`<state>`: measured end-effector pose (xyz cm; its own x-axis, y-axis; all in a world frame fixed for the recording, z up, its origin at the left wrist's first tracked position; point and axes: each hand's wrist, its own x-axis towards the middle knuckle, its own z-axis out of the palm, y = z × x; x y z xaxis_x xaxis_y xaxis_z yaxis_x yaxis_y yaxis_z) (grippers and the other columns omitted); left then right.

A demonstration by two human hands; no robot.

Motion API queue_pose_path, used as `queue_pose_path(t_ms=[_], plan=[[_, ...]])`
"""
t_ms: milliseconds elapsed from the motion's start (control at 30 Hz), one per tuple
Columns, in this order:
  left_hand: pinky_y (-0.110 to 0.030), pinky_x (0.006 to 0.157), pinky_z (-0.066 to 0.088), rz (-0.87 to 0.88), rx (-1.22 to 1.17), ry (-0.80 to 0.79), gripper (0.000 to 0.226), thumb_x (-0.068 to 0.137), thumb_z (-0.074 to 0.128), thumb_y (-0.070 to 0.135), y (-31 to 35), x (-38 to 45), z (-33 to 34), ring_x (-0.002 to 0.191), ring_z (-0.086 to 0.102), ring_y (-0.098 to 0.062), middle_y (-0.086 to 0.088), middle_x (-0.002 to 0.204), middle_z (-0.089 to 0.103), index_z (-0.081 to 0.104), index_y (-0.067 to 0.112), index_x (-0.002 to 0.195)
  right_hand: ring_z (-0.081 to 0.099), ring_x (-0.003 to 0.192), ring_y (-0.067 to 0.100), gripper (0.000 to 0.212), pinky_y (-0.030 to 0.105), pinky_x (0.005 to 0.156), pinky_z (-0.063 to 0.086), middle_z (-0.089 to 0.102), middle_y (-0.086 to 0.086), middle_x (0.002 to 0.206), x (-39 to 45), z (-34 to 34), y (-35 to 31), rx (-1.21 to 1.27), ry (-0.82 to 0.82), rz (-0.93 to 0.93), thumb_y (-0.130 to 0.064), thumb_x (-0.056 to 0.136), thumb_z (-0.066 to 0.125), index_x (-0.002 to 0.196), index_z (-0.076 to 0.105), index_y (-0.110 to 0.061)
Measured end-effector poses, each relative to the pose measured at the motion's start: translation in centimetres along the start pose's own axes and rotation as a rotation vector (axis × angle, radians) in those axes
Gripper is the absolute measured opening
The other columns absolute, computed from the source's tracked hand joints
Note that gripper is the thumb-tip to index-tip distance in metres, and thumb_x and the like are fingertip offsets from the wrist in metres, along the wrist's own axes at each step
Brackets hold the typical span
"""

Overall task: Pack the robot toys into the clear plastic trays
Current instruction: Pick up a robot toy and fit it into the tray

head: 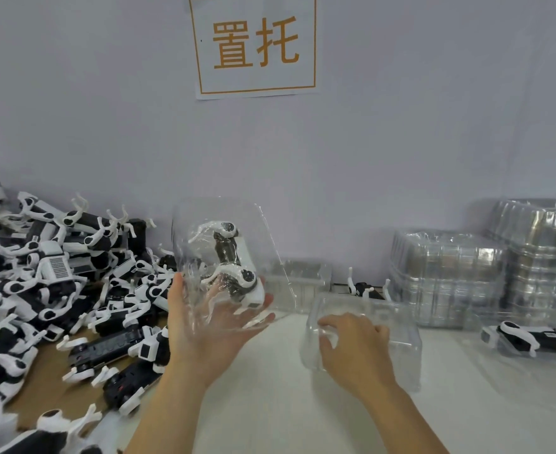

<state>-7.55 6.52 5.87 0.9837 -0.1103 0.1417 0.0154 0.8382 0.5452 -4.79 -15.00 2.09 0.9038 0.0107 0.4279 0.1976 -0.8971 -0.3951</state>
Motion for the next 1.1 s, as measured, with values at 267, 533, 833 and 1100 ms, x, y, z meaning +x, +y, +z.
queue_pose_path(t_ms=[267, 533, 833, 1100], plan=[[-0.072, 0.105, 0.034, 0.064, 0.263, -0.081, 0.090, 0.077, 0.057, 0.079, 0.5, 0.5, 0.0, 0.129, 0.048, -0.053, -0.029, 0.132, 0.059, 0.062, 0.007, 0.130, 0.051, 0.116, -0.002, 0.036, 0.019, 0.101, 0.032, 0.057, -0.018, 0.126, -1.3, 1.9, -4.1, 0.438, -0.142, -0.203, -0.022, 0.100, 0.048, 0.131, 0.057, -0.037], [-0.054, 0.099, 0.047, 0.414, 0.757, 0.094, 0.070, 0.067, 0.066, 0.078, 1.3, -0.1, 2.5, 0.118, 0.064, -0.022, 0.001, 0.125, 0.069, 0.070, 0.033, 0.120, 0.073, 0.087, 0.008, 0.034, 0.023, 0.080, 0.054, 0.076, -0.002, 0.094, 0.2, -1.8, -3.1, 1.065, -0.093, 0.149, 0.001, 0.098, 0.047, 0.105, 0.072, -0.019], [-0.050, 0.112, 0.023, 0.802, 1.907, 0.226, 0.075, 0.058, 0.061, 0.081, -1.9, 0.5, 2.8, 0.137, 0.033, -0.027, 0.001, 0.148, 0.039, 0.057, 0.043, 0.123, 0.068, 0.108, 0.014, 0.122, 0.043, 0.093, 0.056, 0.065, -0.009, 0.124, 0.3, -4.2, -3.4, 1.371, -0.157, 0.176, -0.070, 0.058, 0.082, 0.155, 0.015, -0.040], [-0.046, 0.118, 0.014, 0.771, 2.025, -0.054, 0.080, 0.072, 0.043, 0.088, -4.9, 0.5, 4.8, 0.146, 0.018, -0.021, 0.003, 0.159, 0.023, 0.043, 0.044, 0.139, 0.075, 0.076, 0.027, 0.032, 0.041, 0.068, 0.062, 0.066, 0.007, 0.109, 1.2, -4.1, -1.2, 1.529, 0.233, 0.476, -0.025, 0.095, 0.064, 0.122, 0.054, -0.039]])
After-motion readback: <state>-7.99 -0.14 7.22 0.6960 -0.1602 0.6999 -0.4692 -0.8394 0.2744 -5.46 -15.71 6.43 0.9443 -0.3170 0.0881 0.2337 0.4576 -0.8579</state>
